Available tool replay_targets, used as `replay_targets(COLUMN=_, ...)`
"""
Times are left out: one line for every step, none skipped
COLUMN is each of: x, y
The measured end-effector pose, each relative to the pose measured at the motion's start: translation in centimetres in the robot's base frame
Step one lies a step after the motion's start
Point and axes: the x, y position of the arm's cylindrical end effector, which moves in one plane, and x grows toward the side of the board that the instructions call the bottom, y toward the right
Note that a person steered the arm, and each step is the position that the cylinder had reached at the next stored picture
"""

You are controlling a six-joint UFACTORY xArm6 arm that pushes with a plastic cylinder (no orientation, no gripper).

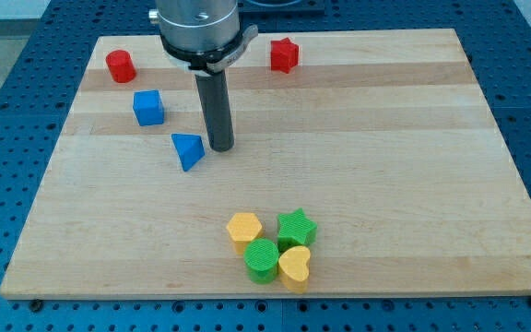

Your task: Slide the blue triangle towards the center of the board

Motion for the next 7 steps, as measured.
replay_targets(x=5.3, y=-2.9)
replay_targets(x=11.9, y=-4.8)
replay_targets(x=11.5, y=-6.4)
replay_targets(x=8.0, y=-8.4)
replay_targets(x=6.6, y=-9.4)
replay_targets(x=6.0, y=-9.3)
replay_targets(x=5.4, y=-8.2)
